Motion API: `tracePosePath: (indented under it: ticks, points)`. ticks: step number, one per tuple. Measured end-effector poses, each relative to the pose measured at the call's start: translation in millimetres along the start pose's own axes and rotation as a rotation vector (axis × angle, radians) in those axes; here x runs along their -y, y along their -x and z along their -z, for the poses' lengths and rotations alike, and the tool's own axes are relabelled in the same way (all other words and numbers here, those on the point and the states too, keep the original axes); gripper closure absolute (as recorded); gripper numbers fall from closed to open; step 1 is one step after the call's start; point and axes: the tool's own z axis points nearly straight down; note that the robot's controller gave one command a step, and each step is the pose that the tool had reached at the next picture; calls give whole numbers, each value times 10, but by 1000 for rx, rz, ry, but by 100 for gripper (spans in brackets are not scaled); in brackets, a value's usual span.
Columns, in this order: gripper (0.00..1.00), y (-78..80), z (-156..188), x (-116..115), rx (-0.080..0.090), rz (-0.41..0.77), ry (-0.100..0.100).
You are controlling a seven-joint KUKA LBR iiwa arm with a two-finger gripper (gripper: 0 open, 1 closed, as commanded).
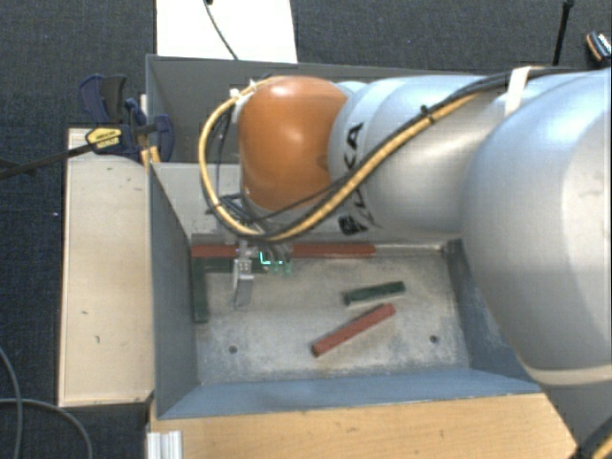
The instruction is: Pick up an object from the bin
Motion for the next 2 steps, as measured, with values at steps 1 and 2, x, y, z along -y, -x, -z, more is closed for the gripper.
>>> tracePosePath:
  ticks: [1,2]
  points:
    - [0,-108,624,539,14,-5,1]
    - [0,-492,-25,999,-1,29,-3]
